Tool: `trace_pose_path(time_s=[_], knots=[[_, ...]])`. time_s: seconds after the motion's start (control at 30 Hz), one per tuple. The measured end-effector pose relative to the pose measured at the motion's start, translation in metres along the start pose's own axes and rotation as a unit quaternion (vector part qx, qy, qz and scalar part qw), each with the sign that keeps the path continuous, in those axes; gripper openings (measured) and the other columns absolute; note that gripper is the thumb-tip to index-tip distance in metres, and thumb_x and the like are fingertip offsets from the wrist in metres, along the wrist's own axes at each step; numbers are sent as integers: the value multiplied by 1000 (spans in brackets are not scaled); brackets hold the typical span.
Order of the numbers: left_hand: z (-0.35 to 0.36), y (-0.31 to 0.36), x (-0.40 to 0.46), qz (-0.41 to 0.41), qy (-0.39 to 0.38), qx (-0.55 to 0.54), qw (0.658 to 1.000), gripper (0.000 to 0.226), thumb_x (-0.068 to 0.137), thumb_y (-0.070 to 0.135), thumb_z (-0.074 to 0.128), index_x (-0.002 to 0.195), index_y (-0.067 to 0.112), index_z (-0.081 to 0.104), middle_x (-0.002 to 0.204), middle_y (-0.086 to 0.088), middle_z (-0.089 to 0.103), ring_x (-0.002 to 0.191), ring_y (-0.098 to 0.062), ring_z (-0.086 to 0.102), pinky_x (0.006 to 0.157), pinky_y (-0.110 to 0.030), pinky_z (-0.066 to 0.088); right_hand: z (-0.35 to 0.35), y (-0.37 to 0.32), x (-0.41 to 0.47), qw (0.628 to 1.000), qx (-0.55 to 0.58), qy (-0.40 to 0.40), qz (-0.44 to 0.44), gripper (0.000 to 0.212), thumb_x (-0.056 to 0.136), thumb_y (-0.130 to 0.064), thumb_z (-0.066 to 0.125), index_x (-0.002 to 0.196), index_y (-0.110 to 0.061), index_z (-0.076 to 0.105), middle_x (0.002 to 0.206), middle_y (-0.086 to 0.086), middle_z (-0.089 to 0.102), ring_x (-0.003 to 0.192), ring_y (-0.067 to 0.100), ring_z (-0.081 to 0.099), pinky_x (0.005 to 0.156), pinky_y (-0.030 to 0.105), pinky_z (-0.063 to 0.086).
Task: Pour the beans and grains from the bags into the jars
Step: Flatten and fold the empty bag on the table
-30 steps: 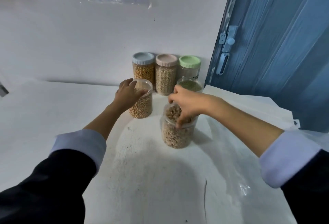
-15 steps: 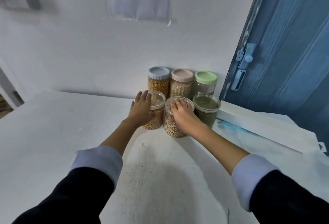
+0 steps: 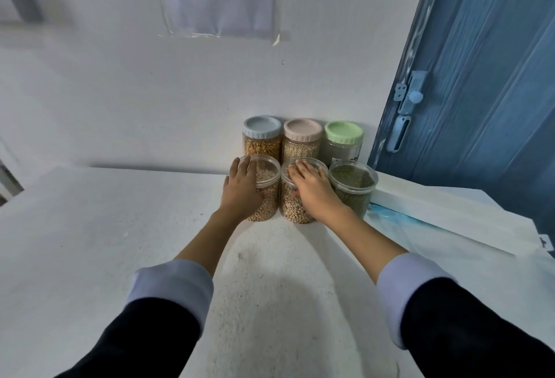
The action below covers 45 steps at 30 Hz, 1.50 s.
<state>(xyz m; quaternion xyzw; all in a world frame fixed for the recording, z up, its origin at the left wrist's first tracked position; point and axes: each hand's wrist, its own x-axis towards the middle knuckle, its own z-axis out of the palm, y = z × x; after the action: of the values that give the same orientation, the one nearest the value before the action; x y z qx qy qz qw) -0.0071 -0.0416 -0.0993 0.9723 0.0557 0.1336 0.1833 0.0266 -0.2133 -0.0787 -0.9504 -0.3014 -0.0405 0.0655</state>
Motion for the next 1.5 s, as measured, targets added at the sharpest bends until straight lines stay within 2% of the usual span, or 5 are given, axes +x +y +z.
trace_pose_path(time_s=[0.23,0.37,0.63,1.07,1.5], knots=[[-22,4,6,2,-86,17,996,77,82,5,62,148,11,21,157,-10,18,144,-32,11,115,-56,20,-22,1,-3,996,57,-61,9,62,96,-24,52,149,-10,24,158,11,16,146,25,13,117,42,10],[-49,21,4,-27,105,-182,977,51,75,-14,52,121,6,59,126,-13,60,117,-30,52,97,-46,45,-80,26,-23,976,215,3,40,28,94,-28,56,102,-5,70,99,14,70,84,22,64,78,35,51],[-28,167,-14,90,106,-352,926,36,78,-19,41,91,1,67,87,-1,64,76,-5,57,70,-6,46,-179,155,-98,985,122,29,120,25,93,-20,59,79,-4,70,54,-12,65,49,-7,58,46,3,35],[52,289,-70,199,-155,-311,917,27,87,-13,45,97,1,66,89,-10,70,65,6,59,69,-7,45,-154,275,-218,983,100,-115,103,16,93,-23,59,87,-15,71,85,-12,71,71,-4,67,82,35,51],[32,265,-194,117,-347,-158,917,60,78,45,71,131,37,46,136,21,43,123,5,40,104,-17,32,-142,269,-316,943,221,-240,-72,50,77,-20,60,123,-39,55,139,-30,41,130,-13,32,110,12,22]])
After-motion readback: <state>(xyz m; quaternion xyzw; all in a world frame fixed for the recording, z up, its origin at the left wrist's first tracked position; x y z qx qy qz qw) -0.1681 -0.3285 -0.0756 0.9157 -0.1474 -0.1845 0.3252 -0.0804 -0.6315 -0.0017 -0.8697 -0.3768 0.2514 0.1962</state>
